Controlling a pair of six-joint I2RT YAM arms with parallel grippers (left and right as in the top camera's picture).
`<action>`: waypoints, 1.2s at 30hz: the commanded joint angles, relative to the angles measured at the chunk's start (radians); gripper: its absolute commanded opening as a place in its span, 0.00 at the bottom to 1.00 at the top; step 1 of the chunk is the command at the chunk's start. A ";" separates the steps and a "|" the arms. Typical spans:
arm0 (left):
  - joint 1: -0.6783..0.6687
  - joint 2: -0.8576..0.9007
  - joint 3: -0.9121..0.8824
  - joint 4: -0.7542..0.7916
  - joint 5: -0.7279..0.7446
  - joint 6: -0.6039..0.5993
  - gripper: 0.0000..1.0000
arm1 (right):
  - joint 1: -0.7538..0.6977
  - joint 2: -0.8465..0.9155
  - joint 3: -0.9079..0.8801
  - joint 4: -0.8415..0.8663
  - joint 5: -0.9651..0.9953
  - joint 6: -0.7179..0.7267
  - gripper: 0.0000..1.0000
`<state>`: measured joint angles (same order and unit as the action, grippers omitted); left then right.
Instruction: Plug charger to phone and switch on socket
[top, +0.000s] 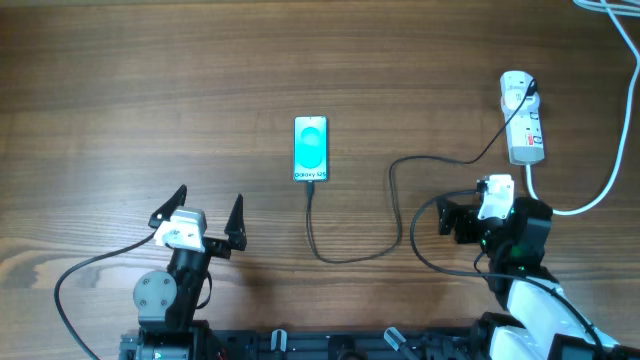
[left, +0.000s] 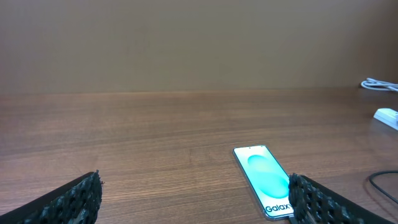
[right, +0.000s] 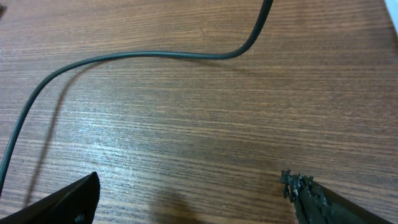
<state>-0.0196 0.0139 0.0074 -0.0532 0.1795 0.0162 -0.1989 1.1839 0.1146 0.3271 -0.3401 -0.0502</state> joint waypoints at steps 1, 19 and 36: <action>0.003 -0.011 -0.002 -0.010 -0.013 -0.002 1.00 | 0.005 -0.019 -0.045 0.056 -0.017 0.001 1.00; 0.003 -0.011 -0.002 -0.009 -0.013 -0.002 1.00 | 0.005 -0.194 -0.110 -0.021 -0.020 0.027 1.00; 0.003 -0.011 -0.002 -0.010 -0.013 -0.002 1.00 | 0.005 -0.492 -0.110 -0.244 -0.020 0.026 1.00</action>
<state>-0.0196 0.0135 0.0074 -0.0532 0.1795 0.0162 -0.1989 0.6998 0.0067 0.0875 -0.3405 -0.0277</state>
